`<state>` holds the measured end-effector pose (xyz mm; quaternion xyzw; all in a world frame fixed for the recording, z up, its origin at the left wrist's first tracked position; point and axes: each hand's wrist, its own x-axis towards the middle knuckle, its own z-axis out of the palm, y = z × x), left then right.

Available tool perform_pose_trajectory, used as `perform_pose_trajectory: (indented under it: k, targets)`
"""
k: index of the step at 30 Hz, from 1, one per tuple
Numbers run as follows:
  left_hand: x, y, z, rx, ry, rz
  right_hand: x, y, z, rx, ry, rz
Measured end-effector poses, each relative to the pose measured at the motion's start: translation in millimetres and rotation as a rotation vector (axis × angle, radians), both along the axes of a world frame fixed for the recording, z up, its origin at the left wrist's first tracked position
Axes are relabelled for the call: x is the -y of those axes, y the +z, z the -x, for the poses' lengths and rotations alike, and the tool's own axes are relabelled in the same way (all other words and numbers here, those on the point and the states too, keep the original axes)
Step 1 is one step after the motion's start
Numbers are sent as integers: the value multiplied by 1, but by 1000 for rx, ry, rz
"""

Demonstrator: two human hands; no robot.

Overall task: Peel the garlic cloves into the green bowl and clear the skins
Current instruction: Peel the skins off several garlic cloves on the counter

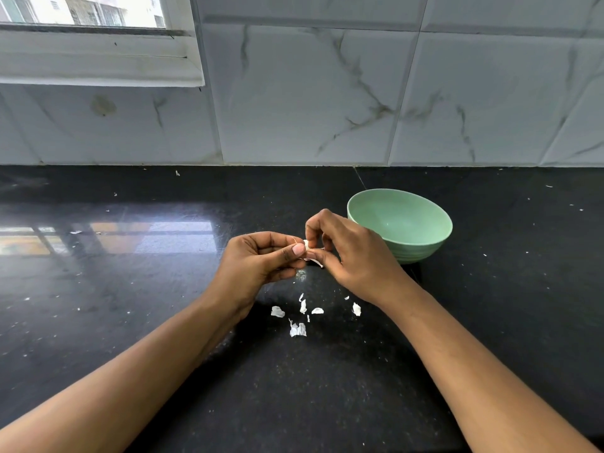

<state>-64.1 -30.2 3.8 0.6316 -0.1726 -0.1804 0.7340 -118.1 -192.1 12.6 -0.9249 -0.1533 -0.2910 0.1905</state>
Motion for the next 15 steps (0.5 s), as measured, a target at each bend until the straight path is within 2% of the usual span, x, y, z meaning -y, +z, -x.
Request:
perform_pose_trajectory:
  k: [6,15]
  targets:
    - [0,1,1,38,24,8,-3,-3,-2,61,14,28]
    - [0,0,1,120,48,-16,-3,-6,-5,54,50,59]
